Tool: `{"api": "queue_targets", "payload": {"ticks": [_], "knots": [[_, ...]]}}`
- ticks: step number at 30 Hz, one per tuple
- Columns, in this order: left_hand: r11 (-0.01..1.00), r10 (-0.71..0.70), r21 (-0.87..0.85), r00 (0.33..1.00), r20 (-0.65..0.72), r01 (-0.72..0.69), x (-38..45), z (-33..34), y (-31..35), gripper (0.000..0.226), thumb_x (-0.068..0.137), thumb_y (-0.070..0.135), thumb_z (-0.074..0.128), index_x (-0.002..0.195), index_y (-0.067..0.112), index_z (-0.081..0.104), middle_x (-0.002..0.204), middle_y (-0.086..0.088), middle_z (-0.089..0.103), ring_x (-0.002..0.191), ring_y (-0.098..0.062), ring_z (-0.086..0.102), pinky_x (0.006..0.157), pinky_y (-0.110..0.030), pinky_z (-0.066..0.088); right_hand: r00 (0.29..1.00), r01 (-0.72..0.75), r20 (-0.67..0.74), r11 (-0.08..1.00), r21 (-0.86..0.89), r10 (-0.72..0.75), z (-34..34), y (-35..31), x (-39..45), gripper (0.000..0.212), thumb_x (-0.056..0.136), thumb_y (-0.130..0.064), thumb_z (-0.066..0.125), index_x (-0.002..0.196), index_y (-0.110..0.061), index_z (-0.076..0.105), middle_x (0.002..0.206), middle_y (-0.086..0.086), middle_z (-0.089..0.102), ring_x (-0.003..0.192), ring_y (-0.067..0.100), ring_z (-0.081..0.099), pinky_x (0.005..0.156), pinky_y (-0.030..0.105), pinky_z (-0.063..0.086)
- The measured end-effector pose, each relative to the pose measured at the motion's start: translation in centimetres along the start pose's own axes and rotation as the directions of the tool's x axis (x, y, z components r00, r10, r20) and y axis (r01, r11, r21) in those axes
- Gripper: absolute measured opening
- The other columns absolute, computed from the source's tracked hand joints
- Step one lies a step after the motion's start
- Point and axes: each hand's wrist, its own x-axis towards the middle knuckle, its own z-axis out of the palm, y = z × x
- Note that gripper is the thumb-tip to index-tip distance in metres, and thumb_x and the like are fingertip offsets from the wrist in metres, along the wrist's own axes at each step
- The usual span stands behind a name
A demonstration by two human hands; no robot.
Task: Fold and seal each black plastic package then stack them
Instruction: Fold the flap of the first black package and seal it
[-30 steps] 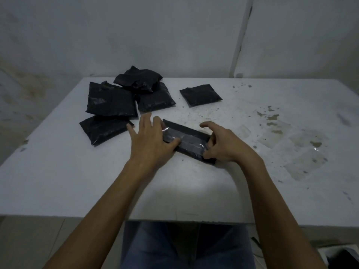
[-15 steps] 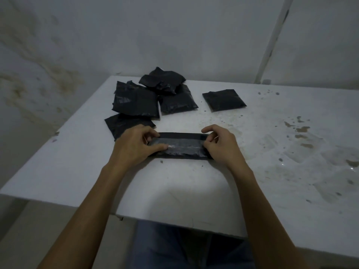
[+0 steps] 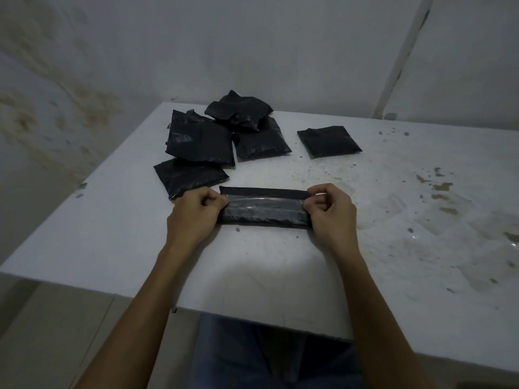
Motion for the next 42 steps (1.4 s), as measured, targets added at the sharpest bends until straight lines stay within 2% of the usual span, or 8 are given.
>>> {"api": "queue_targets", "payload": {"ticks": [9,14,22,28,31,34,38,42], "knots": [[0.982,-0.073,0.170,0.993,-0.088,0.088,-0.2,1.5,1.0,0.021,0.095,0.049,0.061,0.089,0.029,0.061,0.085,0.016,0.062,0.088,-0.014,0.060,0.098,-0.043,0.040,0.992,-0.032,-0.118,0.999,0.015,0.033,1.3,-0.2,-0.6,0.027,0.094,0.005,0.060,0.108,-0.018,0.062,0.076,0.004,0.061,0.062,0.005,0.056,0.060,0.016,0.052],[0.983,-0.022,0.180,0.991,-0.129,0.045,-0.8,1.8,0.9,0.017,0.099,0.042,0.055,0.105,0.027,0.051,0.080,0.012,0.061,0.082,-0.017,0.059,0.093,-0.040,0.033,0.989,-0.086,-0.119,0.996,0.000,0.086,1.5,-0.2,-0.3,0.036,0.087,0.006,0.066,0.109,-0.022,0.059,0.107,0.003,0.056,0.089,0.011,0.057,0.075,0.018,0.050],[0.922,0.343,0.277,0.904,-0.257,-0.271,-1.4,2.1,0.0,0.011,0.101,0.019,0.061,0.110,0.024,0.066,0.111,0.003,0.060,0.099,-0.016,0.058,0.090,-0.033,0.032,0.997,0.041,-0.051,0.986,-0.164,-0.050,1.4,-0.1,-0.1,0.021,0.095,0.005,0.051,0.101,-0.012,0.063,0.106,0.006,0.056,0.088,0.008,0.053,0.075,0.012,0.043],[0.714,0.653,0.270,0.754,0.073,-0.645,-1.0,2.6,1.4,0.039,0.103,0.014,0.049,0.139,0.014,0.064,0.143,-0.007,0.062,0.133,-0.023,0.055,0.117,-0.038,0.039,0.968,0.185,-0.081,0.896,-0.403,-0.236,1.7,-1.0,-0.3,0.017,0.098,-0.005,0.057,0.110,-0.014,0.064,0.114,0.003,0.055,0.097,0.010,0.051,0.084,0.017,0.046],[0.710,0.593,0.289,0.766,0.247,-0.642,-1.0,3.6,1.4,0.047,0.111,0.019,0.041,0.158,0.014,0.039,0.162,-0.006,0.042,0.153,-0.020,0.032,0.126,-0.037,0.020,0.907,0.415,0.144,0.789,-0.452,-0.395,3.3,-1.8,-1.5,0.029,0.102,-0.015,0.052,0.130,-0.012,0.061,0.136,0.009,0.056,0.118,0.020,0.054,0.109,0.035,0.045],[0.715,0.531,0.334,0.788,0.313,-0.614,-0.7,4.0,0.5,0.053,0.113,0.032,0.028,0.163,0.015,0.023,0.170,-0.004,0.023,0.158,-0.017,0.016,0.130,-0.037,0.007,0.850,0.520,0.426,0.620,-0.587,-0.309,5.1,-1.1,-2.4,0.052,0.111,-0.033,0.032,0.159,-0.011,0.032,0.167,0.013,0.027,0.154,0.027,0.024,0.128,0.042,0.013],[0.714,0.469,0.417,0.826,0.311,-0.562,-0.5,4.1,0.1,0.072,0.103,0.052,0.006,0.164,0.015,0.012,0.173,-0.003,0.008,0.159,-0.015,0.002,0.128,-0.032,0.000,0.865,0.488,0.456,0.561,-0.668,-0.209,4.9,0.2,-1.9,0.066,0.109,-0.050,0.015,0.165,-0.015,0.006,0.172,0.009,0.001,0.159,0.022,-0.001,0.127,0.039,-0.005],[0.752,0.382,0.453,0.876,0.294,-0.480,-0.8,4.7,0.6,0.066,0.110,0.049,0.019,0.165,0.017,0.003,0.173,-0.001,-0.002,0.159,-0.014,-0.005,0.129,-0.034,-0.001,0.895,0.402,0.433,0.617,-0.676,-0.109,3.9,1.0,-1.3,0.078,0.103,-0.065,0.015,0.164,-0.020,-0.004,0.172,0.004,-0.010,0.158,0.018,-0.010,0.126,0.039,-0.008]]}}
